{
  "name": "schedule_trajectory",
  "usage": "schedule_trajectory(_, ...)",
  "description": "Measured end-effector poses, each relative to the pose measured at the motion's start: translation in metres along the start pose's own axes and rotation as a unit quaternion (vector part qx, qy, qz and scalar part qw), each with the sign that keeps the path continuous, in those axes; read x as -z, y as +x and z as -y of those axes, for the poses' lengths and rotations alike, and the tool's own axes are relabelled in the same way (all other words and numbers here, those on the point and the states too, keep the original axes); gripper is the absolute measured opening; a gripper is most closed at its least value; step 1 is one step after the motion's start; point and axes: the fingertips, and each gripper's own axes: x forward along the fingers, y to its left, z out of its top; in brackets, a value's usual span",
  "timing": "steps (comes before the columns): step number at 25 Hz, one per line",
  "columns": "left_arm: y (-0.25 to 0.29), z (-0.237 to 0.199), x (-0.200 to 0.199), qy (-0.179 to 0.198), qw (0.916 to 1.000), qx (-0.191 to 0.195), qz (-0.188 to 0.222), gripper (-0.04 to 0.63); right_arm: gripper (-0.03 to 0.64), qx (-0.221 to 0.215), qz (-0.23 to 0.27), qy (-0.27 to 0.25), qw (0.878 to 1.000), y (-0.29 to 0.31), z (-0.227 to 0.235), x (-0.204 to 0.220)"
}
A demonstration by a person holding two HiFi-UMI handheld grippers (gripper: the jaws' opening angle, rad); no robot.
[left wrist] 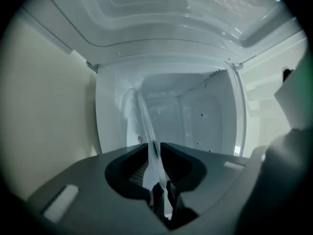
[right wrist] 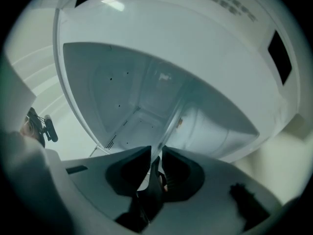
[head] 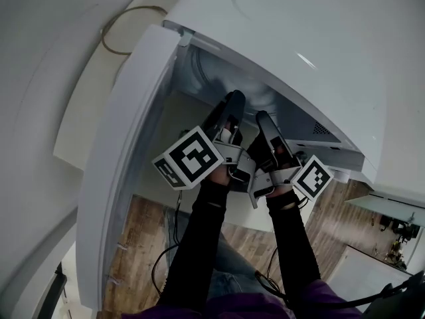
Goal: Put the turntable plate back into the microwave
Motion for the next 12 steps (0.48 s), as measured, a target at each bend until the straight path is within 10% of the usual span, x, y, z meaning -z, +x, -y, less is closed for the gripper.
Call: schedule_trajectory(12,-0.023,-0.009,0.004,-0.011,0.9998,-0.007,-0.012,0.080,0.075,0.023,0.003,0.007,1.000,0.003,0.011,0.000)
